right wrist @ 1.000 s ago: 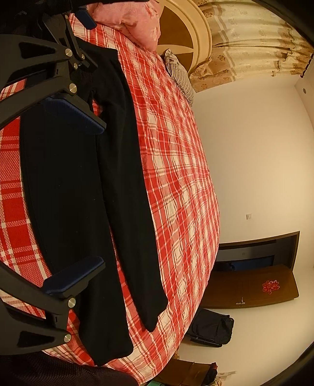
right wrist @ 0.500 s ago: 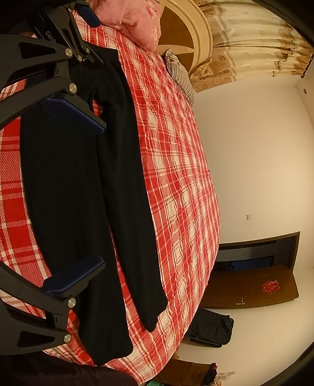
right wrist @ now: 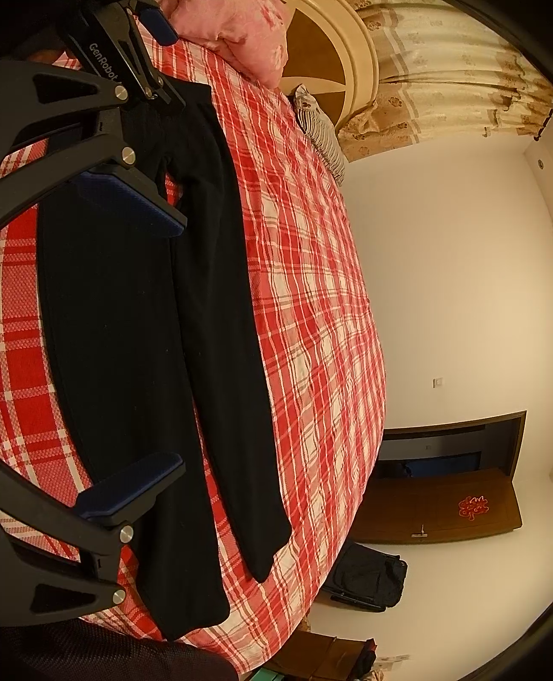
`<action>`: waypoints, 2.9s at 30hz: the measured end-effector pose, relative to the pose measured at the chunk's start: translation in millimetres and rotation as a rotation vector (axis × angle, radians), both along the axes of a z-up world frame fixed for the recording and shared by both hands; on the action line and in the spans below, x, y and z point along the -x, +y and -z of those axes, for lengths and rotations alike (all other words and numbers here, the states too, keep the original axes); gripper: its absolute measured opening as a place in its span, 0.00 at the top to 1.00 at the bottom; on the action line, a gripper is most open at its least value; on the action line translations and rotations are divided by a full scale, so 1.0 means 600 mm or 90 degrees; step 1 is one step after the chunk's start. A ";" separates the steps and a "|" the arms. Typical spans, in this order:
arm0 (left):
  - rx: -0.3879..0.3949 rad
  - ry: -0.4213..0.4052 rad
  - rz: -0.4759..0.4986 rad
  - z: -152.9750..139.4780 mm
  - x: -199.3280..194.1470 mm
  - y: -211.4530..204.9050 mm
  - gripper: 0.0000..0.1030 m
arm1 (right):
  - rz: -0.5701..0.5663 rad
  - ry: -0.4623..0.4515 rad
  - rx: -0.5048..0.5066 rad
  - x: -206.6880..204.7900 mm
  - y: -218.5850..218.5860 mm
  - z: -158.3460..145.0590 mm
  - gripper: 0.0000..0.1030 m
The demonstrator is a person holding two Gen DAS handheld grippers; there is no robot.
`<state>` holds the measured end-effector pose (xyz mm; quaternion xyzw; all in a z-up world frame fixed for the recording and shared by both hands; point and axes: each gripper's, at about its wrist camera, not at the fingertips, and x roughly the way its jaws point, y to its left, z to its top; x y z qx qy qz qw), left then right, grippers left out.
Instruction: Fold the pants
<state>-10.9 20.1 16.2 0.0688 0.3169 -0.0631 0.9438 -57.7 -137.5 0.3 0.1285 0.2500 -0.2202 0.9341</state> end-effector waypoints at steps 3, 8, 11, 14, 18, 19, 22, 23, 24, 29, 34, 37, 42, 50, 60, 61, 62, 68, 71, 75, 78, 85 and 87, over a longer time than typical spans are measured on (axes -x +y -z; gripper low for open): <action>0.001 -0.001 -0.002 -0.002 0.001 0.001 0.00 | -0.002 0.000 0.002 0.000 0.002 -0.001 0.01; 0.009 0.001 -0.002 -0.004 0.000 0.007 0.00 | -0.004 0.004 0.002 -0.001 0.004 0.001 0.01; 0.008 0.003 -0.005 -0.003 -0.001 0.009 0.00 | -0.006 0.007 0.002 -0.003 0.006 0.004 0.01; 0.011 0.012 -0.006 0.001 -0.004 0.013 0.00 | -0.007 0.010 0.002 -0.005 0.007 0.006 0.01; 0.014 0.026 -0.008 0.008 -0.010 0.018 0.00 | -0.008 0.018 -0.001 -0.013 0.004 0.012 0.01; 0.013 0.030 -0.010 0.010 -0.012 0.019 0.00 | -0.007 0.023 -0.003 -0.016 0.002 0.016 0.01; 0.012 0.046 -0.016 0.019 -0.023 0.024 0.00 | -0.005 0.033 -0.012 -0.025 -0.005 0.025 0.01; 0.012 0.051 -0.020 0.023 -0.027 0.027 0.00 | -0.004 0.037 -0.015 -0.029 -0.008 0.028 0.01; 0.010 0.057 -0.024 0.028 -0.031 0.030 0.00 | -0.004 0.041 -0.017 -0.033 -0.010 0.030 0.01; 0.002 0.092 -0.039 0.053 -0.057 0.045 0.00 | -0.029 0.066 -0.020 -0.058 -0.022 0.045 0.01; -0.012 0.114 -0.034 0.072 -0.077 0.063 0.00 | -0.096 0.098 -0.015 -0.107 -0.029 0.051 0.01; -0.021 0.127 -0.042 0.077 -0.094 0.090 0.00 | -0.149 0.106 -0.016 -0.148 -0.029 0.042 0.01; 0.033 0.153 -0.089 0.067 -0.148 0.156 0.00 | -0.238 0.122 -0.034 -0.243 -0.028 0.031 0.01; 0.136 0.188 -0.140 0.052 -0.263 0.217 0.00 | -0.308 0.198 -0.053 -0.384 -0.023 0.071 0.40; 0.106 0.233 -0.159 0.108 -0.346 0.201 0.00 | -0.434 0.245 -0.004 -0.550 0.055 0.099 0.40; 0.106 0.239 -0.164 0.114 -0.351 0.201 0.00 | -0.447 0.257 -0.009 -0.567 0.057 0.108 0.40; 0.105 0.245 -0.168 0.120 -0.355 0.202 0.00 | -0.459 0.269 -0.014 -0.577 0.057 0.116 0.40; 0.088 0.264 -0.162 0.148 -0.360 0.196 0.00 | -0.508 0.304 -0.001 -0.589 0.066 0.149 0.44; 0.070 0.256 -0.158 0.152 -0.362 0.192 0.00 | -0.550 0.311 0.007 -0.584 0.078 0.148 0.71; 0.056 0.251 -0.158 0.157 -0.367 0.188 0.00 | -0.554 0.321 0.041 -0.576 0.093 0.134 0.92; 0.056 0.251 -0.153 0.149 -0.363 0.189 0.00 | -0.544 0.286 0.074 -0.555 0.099 0.108 0.95; 0.095 0.221 -0.145 0.110 -0.295 0.231 0.00 | -0.550 0.177 0.214 -0.433 0.151 0.011 0.95; 0.104 0.216 -0.149 0.105 -0.271 0.248 0.00 | -0.561 0.164 0.234 -0.392 0.167 0.004 0.95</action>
